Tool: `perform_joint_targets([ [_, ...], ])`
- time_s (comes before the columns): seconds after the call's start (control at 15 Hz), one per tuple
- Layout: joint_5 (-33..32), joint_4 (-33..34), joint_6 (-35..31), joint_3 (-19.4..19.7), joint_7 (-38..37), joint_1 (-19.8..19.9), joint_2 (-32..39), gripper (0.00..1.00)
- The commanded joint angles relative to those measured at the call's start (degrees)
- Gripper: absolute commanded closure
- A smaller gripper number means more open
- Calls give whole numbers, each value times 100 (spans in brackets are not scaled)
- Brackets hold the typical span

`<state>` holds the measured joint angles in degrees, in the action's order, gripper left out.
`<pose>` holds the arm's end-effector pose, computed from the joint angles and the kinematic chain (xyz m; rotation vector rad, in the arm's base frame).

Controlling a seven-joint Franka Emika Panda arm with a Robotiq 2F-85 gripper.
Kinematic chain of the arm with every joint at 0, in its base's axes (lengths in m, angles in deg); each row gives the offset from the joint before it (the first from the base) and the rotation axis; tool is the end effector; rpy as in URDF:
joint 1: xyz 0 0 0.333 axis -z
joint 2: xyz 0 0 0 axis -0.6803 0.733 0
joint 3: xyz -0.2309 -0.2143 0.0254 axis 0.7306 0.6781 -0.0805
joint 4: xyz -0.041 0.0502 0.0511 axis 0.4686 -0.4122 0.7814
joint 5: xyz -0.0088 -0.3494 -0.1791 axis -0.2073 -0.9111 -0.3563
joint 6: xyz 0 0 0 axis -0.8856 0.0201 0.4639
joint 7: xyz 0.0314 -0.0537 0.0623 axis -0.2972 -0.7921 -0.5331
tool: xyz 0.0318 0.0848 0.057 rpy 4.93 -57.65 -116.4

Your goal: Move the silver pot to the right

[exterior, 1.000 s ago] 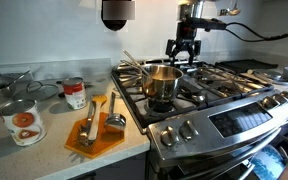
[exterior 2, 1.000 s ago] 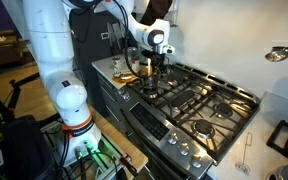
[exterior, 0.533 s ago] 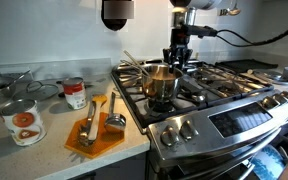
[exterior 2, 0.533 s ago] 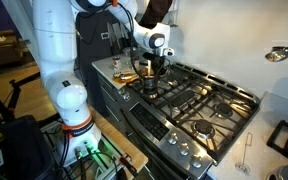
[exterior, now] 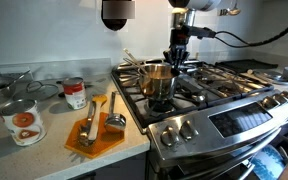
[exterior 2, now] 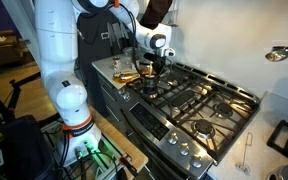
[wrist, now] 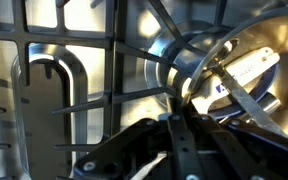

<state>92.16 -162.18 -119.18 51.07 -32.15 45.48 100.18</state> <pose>0.5746 -0.0188 0.2954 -3.0649 0.0470 0.0551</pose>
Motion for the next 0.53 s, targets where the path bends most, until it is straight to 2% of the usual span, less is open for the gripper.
perform_joint_targets([
  [0.0,322,-64,87,-27,380,124,-134,98],
  [0.47,907,-761,219,127,1110,466,-957,98],
])
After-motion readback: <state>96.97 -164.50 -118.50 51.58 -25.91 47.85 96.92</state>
